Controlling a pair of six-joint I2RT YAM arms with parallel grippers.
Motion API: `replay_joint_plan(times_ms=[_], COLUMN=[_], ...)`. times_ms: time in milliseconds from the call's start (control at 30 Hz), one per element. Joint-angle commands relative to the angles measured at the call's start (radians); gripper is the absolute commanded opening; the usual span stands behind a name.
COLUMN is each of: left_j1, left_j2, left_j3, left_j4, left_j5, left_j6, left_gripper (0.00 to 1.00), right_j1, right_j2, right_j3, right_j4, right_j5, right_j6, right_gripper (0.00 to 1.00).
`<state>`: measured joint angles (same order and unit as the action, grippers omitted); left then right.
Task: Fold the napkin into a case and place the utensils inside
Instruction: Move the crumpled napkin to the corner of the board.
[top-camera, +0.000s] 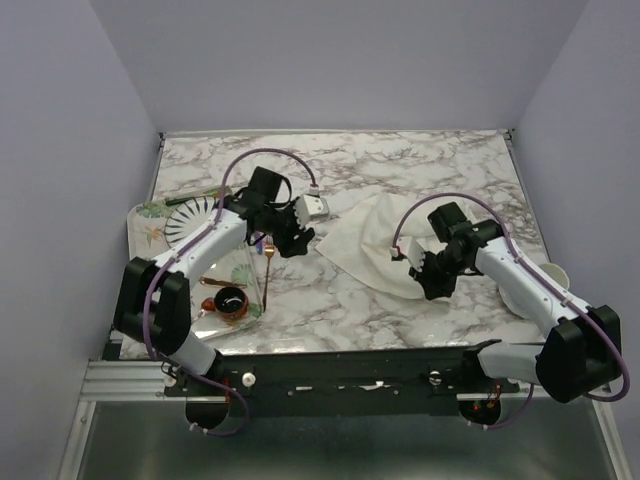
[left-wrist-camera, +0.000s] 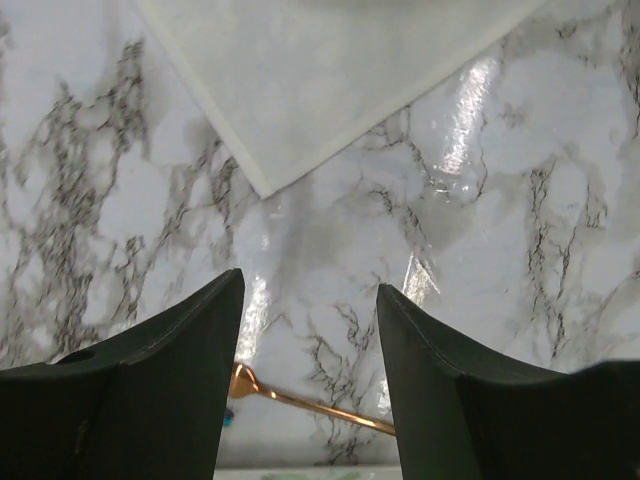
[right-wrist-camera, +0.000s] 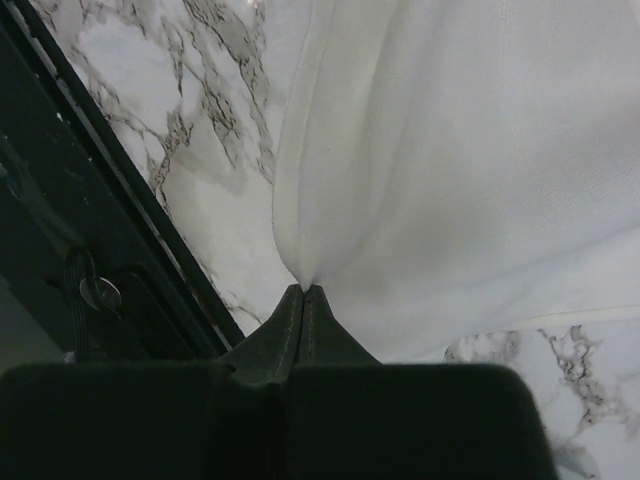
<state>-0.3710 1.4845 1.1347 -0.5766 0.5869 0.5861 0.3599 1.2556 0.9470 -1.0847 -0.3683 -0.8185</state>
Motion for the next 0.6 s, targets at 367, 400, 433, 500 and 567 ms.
replay_joint_plan(times_ms=[367, 400, 433, 500, 567], left_j1=[-0.193, -0.198, -0.203, -0.220, -0.220], left_j2=[0.460, 0.473, 0.482, 0.496, 0.491], left_j3=[0.247, 0.252, 0.260, 0.264, 0.257], left_j4=[-0.057, -0.075, -0.084, -0.103, -0.111], left_j5=[-0.067, -0.073, -0.088, -0.102, -0.098], left_j6=[0.521, 0.555, 0.572, 0.613, 0.638], left_gripper=[0.69, 0.69, 0.69, 0.67, 0.67], right_j1=[-0.006, -0.006, -0.007, -0.009, -0.010], right_j2=[-0.099, -0.097, -0.096, -0.094, -0.094], right_j3=[-0.100, -0.099, -0.099, -0.097, -0.097], right_j4=[0.026, 0.026, 0.028, 0.028, 0.031], right_j5=[0.152, 0.158, 0.163, 0.169, 0.172], right_j6=[0.082, 0.082, 0.082, 0.082, 0.081], right_gripper=[0.01, 0.01, 0.01, 0.01, 0.01])
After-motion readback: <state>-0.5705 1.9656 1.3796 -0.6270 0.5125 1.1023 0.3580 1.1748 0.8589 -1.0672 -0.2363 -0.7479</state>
